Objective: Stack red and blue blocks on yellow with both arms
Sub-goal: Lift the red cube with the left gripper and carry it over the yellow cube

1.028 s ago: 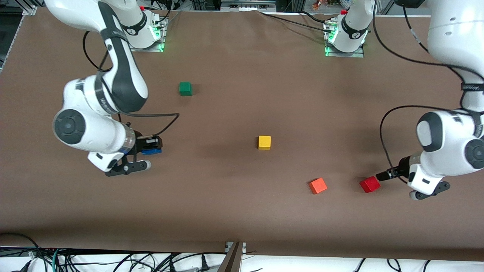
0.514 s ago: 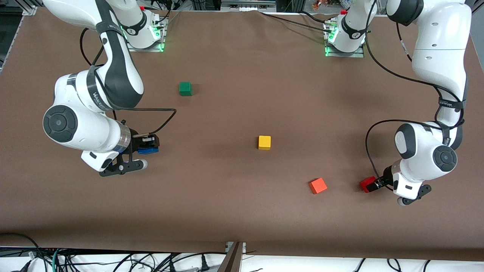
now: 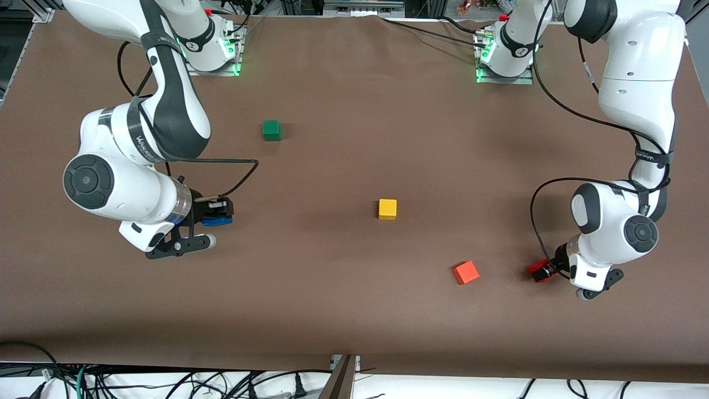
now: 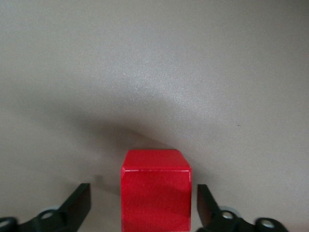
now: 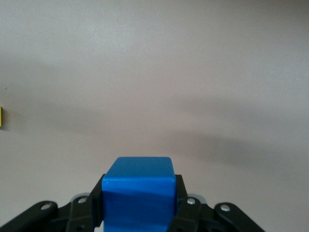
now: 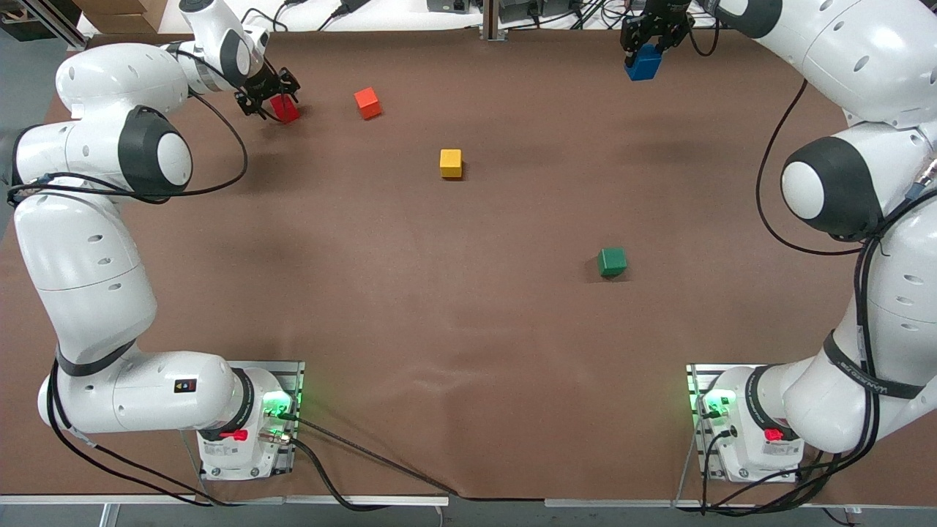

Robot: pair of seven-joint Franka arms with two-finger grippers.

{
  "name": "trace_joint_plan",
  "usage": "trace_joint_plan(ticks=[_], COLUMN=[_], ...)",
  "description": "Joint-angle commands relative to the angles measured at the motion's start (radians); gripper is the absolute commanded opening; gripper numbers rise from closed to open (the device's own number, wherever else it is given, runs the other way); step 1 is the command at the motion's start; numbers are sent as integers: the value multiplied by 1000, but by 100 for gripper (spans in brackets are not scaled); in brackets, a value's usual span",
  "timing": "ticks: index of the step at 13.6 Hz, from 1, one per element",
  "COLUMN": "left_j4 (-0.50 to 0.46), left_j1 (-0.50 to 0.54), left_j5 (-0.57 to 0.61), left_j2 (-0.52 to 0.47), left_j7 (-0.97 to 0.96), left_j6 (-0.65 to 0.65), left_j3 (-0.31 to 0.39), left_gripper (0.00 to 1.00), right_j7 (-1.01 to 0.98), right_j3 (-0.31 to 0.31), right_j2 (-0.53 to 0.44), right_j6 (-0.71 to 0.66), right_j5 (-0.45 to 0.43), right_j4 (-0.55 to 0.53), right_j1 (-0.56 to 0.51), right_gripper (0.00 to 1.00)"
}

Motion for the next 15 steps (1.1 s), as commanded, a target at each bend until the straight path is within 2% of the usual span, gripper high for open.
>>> trace_joint_plan(ticks=[1,2,3,8,11,15], left_j4=[-10,-10,-10,7,30,73], left_j1=[-5,-5,-9,-88,-218,-414], left_j5=[-20,-20,-21,-20,-12,-3], left_j2=[-7,-8,-11,-95,-157,-160], left_j7=[-4,-4,-7,-33,-33,-31], left_j6=[13,12,8,-59,-148,-220], left_j3=[3,1,1,-5,-5,-4], left_gripper=[36,14,0,0,0,0], right_j7=[21,21,21,23,23,23], right_j3=[3,4,4,4,4,4], right_j2=[11,11,11,11,11,11], right_j6=[-7,-7,-7,-9,-9,-9], right_j5=[-8,-8,-7,-5,-5,-4], right_j4=[30,30,30,30,30,30], right_j1=[-2,-2,-2,-2,-2,-2], right_gripper=[31,31,31,31,31,31])
